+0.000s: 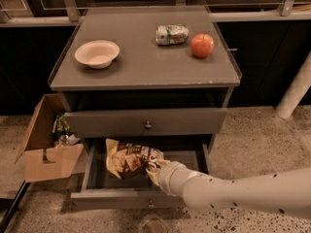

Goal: Pick brown chip bag from middle drawer and place on counter

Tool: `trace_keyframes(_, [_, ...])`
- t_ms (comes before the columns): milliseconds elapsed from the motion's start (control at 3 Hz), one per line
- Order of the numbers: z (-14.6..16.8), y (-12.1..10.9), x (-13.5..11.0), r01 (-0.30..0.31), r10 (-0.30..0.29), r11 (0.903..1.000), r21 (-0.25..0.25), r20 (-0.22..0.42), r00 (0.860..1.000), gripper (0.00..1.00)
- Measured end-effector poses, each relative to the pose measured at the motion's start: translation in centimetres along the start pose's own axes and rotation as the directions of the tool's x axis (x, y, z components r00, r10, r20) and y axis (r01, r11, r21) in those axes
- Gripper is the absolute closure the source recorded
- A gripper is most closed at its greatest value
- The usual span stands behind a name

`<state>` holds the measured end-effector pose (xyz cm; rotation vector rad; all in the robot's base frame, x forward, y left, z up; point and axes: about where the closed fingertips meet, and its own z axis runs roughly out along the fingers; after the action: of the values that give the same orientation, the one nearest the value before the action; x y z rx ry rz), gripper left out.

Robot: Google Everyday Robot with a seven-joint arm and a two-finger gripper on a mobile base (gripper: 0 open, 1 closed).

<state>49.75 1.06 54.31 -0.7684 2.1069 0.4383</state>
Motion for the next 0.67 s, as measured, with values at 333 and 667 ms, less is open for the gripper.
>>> trace_keyframes(333, [-2.55,1.2,-1.94,0.056,-0.056,0.9984,0.007,0.013,0.998,1.0])
trace_keyframes(667, [-2.85,1.22,-2.53,0.068,-0.069,0.9976,0.011,0.02,0.997,1.0])
